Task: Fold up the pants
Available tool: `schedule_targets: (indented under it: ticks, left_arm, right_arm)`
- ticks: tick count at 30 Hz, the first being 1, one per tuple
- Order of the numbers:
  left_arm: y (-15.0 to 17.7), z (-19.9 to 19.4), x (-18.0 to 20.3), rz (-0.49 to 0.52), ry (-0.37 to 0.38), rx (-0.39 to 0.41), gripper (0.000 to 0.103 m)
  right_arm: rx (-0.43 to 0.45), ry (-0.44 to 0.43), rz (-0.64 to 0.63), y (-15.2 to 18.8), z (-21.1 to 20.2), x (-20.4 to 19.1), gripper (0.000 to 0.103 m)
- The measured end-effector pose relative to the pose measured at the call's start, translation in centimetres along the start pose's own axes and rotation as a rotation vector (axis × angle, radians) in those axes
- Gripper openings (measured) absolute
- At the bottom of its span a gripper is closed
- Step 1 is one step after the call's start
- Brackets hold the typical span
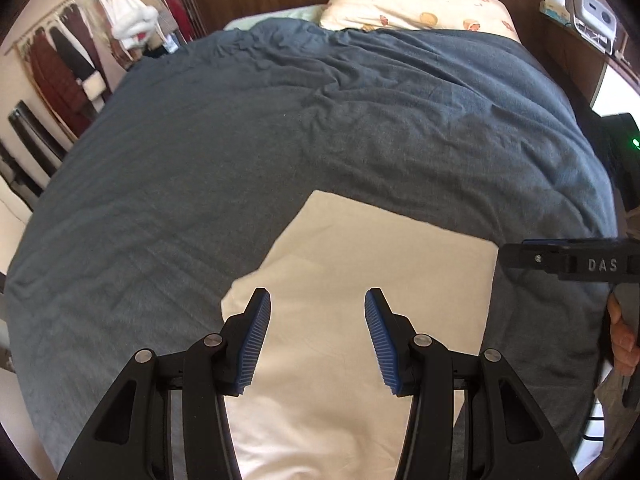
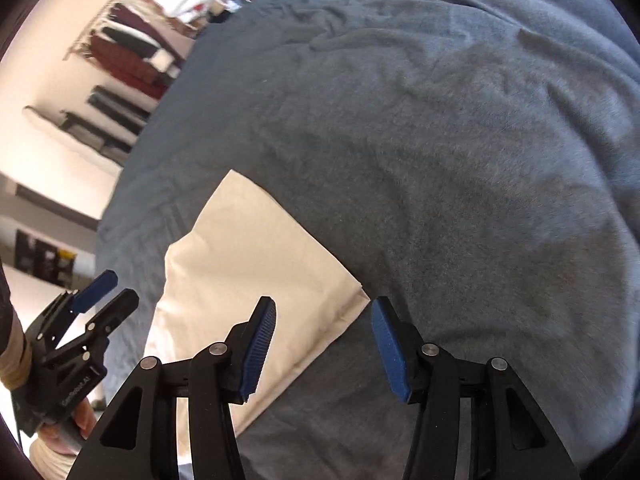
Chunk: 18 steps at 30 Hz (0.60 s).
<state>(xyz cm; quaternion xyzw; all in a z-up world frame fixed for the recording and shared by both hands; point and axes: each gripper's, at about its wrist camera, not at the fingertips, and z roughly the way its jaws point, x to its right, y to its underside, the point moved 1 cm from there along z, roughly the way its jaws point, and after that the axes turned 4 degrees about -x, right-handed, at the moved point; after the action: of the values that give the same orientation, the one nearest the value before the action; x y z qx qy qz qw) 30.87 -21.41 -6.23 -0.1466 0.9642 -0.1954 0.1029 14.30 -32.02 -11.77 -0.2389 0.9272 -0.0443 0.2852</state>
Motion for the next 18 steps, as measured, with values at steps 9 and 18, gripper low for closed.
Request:
schedule_targets:
  ticks: [9, 18]
  left_arm:
    - [-4.9, -0.5, -2.3, 0.103, 0.041, -0.115, 0.048]
    - [-6.1, 4.5, -2.7, 0.21, 0.092, -0.235, 0.048]
  right_arm:
    - [-0.006, 0.088, 0.138, -0.6, -3.3, -0.4, 0.051]
    - [-0.108, 0.104, 0.235, -0.1, 0.6, 1.1, 0.051]
